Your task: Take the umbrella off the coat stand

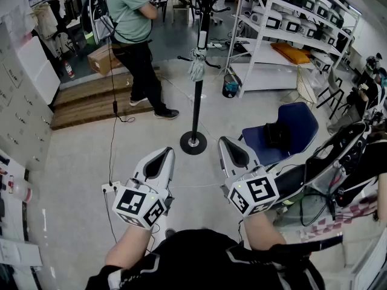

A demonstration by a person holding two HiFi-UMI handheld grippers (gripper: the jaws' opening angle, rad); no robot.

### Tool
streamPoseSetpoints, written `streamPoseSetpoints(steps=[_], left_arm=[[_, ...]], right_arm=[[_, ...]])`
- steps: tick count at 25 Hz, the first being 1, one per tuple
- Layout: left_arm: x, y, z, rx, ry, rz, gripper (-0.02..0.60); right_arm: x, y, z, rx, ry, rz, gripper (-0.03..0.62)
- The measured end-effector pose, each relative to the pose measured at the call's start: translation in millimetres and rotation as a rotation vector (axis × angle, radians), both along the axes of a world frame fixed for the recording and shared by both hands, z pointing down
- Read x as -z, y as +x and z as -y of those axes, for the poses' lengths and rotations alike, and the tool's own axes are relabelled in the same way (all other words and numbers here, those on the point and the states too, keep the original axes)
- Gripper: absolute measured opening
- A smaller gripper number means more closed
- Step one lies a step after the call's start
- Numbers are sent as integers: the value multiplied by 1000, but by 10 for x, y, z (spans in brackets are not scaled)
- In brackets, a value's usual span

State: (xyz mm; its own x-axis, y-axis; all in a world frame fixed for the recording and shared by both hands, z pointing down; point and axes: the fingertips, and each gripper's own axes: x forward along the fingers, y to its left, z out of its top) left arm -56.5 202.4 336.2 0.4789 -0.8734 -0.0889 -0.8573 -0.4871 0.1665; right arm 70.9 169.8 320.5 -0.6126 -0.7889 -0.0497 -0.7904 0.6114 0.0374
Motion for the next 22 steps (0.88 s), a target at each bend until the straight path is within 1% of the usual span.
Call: streamPoseSetpoints(steps=[5,10,13,16,22], left_arm=[[-49,29,9,-20,-15,-11,11],[-109,-32,-16,-26,-17,-16,11],[-159,-60,-20,-26,-26,-24,11],[-189,-160,-42,-33,-37,-34,11],[-264,-423,-70,-68,-45,-42,11]], right_arm=[[-17,-3,-10,-16,-10,10,3],[-45,-93,-44,-21,-5,7,3],[-59,-137,-58,-1,-17,22,3],[-73,-253,-82,3,-24,21,3],[-114,-527,-109,-28,-27,25,3]])
